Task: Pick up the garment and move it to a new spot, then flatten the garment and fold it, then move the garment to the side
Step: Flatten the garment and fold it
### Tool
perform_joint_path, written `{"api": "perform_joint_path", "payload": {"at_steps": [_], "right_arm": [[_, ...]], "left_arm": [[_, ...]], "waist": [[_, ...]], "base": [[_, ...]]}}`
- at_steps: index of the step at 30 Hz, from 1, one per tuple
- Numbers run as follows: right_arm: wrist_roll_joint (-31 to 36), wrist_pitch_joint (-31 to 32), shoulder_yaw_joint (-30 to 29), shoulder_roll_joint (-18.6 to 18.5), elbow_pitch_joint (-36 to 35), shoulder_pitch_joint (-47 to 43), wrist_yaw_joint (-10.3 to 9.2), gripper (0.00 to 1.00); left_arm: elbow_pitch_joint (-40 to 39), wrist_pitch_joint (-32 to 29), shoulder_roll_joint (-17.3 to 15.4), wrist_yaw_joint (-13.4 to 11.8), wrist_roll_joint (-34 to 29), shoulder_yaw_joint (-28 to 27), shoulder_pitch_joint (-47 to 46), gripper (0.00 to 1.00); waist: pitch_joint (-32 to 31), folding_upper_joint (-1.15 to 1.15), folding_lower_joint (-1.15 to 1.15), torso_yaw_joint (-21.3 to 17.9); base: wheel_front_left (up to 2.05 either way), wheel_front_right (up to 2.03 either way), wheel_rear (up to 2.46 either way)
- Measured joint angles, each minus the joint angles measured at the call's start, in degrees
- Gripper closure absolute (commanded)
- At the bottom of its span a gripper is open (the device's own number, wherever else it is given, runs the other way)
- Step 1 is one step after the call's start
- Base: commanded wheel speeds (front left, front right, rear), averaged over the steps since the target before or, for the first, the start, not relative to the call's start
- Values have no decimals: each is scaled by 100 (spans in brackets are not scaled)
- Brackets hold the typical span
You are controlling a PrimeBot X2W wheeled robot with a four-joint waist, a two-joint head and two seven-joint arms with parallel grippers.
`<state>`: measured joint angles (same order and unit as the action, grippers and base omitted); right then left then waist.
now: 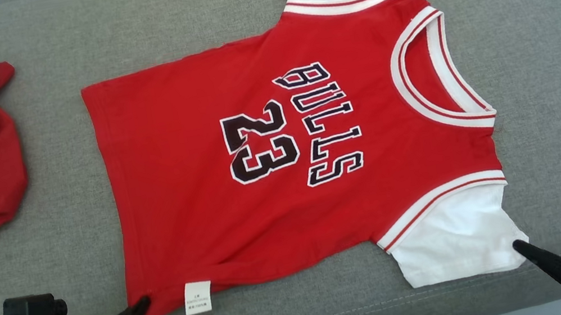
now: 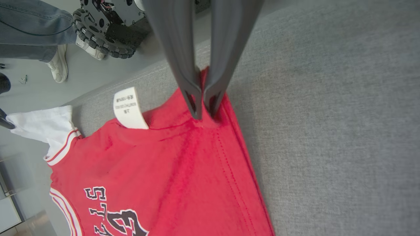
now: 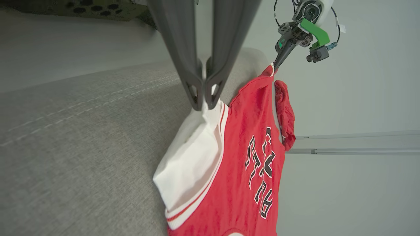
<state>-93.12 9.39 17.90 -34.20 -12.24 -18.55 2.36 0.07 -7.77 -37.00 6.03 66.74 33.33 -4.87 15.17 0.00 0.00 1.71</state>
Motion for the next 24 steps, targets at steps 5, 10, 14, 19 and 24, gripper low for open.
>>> {"api": "perform_joint_path", "payload": {"at_steps": [5,10,14,19,24], "right_arm": [[324,31,144,-94,231,-25,-97,100],[738,30,327,-202,403,-29,-154,20],[1209,30,553,-280,531,-16,-205,0],[2101,-177,714,-512,766,-18,-347,0],[3045,-782,667,-588,840,-10,-627,0]], "left_arm": [[220,-24,26,-49,-47,122,121,31],[444,64,101,-110,-162,172,162,0],[634,159,143,-165,-297,174,174,0],[778,310,192,-285,-416,224,382,0],[776,838,272,-559,-631,35,589,0]], "waist": [[-208,0,0,24],[-416,0,0,67],[-568,0,0,98],[-786,0,0,121],[-1044,0,0,130]], "base": [[0,0,0],[0,0,0],[0,0,0],[0,0,0],[0,0,0]]}}
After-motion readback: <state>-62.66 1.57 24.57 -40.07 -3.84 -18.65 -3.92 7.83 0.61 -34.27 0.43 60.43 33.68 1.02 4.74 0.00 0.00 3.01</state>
